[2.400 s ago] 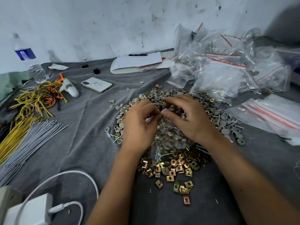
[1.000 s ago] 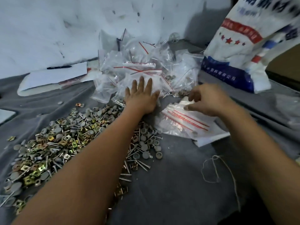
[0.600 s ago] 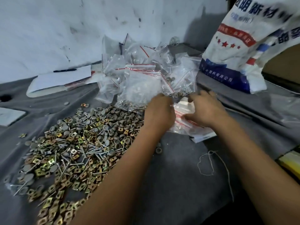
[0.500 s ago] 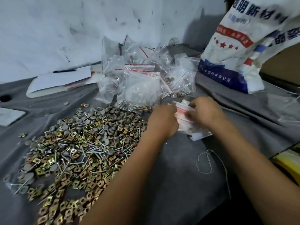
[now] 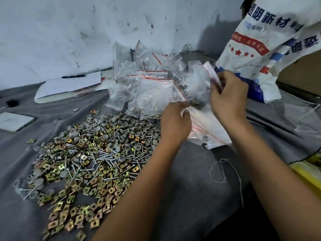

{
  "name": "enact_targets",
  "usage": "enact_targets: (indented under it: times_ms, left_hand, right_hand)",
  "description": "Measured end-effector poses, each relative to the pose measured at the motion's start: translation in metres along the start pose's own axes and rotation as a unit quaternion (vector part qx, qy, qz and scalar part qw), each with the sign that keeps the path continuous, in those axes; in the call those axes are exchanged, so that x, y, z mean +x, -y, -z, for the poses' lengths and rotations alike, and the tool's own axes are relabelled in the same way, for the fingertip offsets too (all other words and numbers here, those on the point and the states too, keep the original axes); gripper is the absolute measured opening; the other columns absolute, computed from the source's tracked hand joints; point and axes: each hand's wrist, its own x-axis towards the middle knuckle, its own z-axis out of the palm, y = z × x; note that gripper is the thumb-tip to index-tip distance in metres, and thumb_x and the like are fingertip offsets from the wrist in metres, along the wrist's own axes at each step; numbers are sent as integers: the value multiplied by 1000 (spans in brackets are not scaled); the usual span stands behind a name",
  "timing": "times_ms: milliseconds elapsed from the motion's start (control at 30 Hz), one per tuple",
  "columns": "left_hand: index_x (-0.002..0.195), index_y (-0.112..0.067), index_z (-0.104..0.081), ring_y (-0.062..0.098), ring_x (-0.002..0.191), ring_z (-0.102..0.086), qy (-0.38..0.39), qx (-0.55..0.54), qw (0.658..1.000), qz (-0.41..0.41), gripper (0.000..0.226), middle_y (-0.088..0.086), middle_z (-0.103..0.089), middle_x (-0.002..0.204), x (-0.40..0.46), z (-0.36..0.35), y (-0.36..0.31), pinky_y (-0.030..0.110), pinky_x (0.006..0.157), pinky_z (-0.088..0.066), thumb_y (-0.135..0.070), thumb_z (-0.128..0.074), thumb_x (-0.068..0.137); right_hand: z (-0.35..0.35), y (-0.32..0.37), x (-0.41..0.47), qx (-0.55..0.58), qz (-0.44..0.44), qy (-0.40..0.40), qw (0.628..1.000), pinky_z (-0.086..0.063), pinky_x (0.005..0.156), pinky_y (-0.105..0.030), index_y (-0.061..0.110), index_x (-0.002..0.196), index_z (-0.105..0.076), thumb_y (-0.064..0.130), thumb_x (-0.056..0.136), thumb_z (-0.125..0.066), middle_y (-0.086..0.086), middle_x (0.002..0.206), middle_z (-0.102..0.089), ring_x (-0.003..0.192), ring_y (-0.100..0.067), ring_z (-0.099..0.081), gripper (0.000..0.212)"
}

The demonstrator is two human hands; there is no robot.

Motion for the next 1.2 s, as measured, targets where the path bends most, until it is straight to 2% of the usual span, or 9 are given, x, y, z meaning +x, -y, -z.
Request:
enact_targets:
  times_ms: [167, 300, 367, 467, 567, 767, 900, 1000, 1200]
  left_hand:
    - [106, -19, -64, 20, 100, -67, -132, -280, 941, 138, 11, 0, -68, 107, -10, 62, -16, 46, 95, -58, -27, -57, 105]
    - [149, -16, -45, 31, 130, -59, -35, -441, 878, 183, 70, 14, -58, 145, -28, 121, 17, 56, 110, -49, -61, -54, 95]
    - [143, -10, -51, 29, 117, -67, 16, -558, 815, 155, 63, 16, -66, 132, -46, 156, 41, 44, 99, -59, -53, -58, 98]
    - [133, -6, -51, 13, 78, -67, -67, -593, 782, 178, 45, 9, -73, 102, -68, 200, 77, 18, 62, -57, -11, -71, 92]
    - [130, -2, -50, 8, 62, -62, -200, -501, 816, 209, 48, 14, -71, 102, -88, 242, 108, 15, 51, -48, 7, -70, 88]
    - [123, -13, -58, 10, 62, -63, -357, -207, 889, 198, 43, -5, -65, 71, -113, 282, 145, 26, 60, -56, -5, -80, 87]
    - [124, -12, -54, 19, 101, -61, -418, 52, 897, 135, 42, 4, -62, 108, -115, 259, 143, 43, 89, -54, -20, -75, 89]
    - [118, -6, -58, 26, 108, -53, -406, 199, 892, -14, 41, 11, -58, 116, -112, 233, 133, 36, 93, -44, -29, -74, 88]
    - [108, -11, -67, 8, 86, -67, -216, 42, 975, -44, 34, -3, -70, 98, -109, 195, 119, 22, 72, -56, -27, -86, 84]
  right_hand:
    - [-21, 61, -33, 220, -7, 82, 972, -57, 68, -38, 10, 94, -69, 15, 104, -52, -5, 81, -73, 70, -14, -69, 20]
    - [-30, 120, -68, 592, -103, 280, 749, -57, 68, -32, 8, 100, -65, -1, 94, -52, -13, 85, -76, 74, -22, -69, 17]
    - [-39, 141, -78, 644, -126, 322, 683, -58, 66, -32, 8, 103, -62, -6, 89, -53, -12, 83, -77, 72, -20, -70, 22]
    - [-60, 164, -88, 598, -163, 331, 712, -59, 68, -41, 10, 102, -60, -9, 86, -55, -24, 94, -76, 73, -28, -70, 25]
    - [-83, 173, -103, 491, -172, 373, 768, -61, 66, -42, 7, 98, -63, -5, 97, -52, -24, 93, -76, 76, -32, -73, 16]
    - [-122, 159, -126, 295, -68, 478, 825, -63, 69, -33, 6, 92, -73, 14, 103, -59, -13, 84, -77, 76, -26, -73, 20]
    - [-133, 154, -129, 292, -36, 424, 857, -54, 56, -27, 11, 80, -79, 20, 94, -73, -13, 69, -73, 58, -19, -61, 18]
    - [-141, 149, -134, 314, -38, 383, 868, -47, 48, -18, 19, 72, -78, 23, 91, -78, 1, 59, -70, 50, -7, -58, 19]
    - [-148, 143, -150, 367, -18, 394, 842, -48, 52, -17, 23, 65, -77, 34, 86, -80, 4, 62, -70, 56, -4, -62, 24]
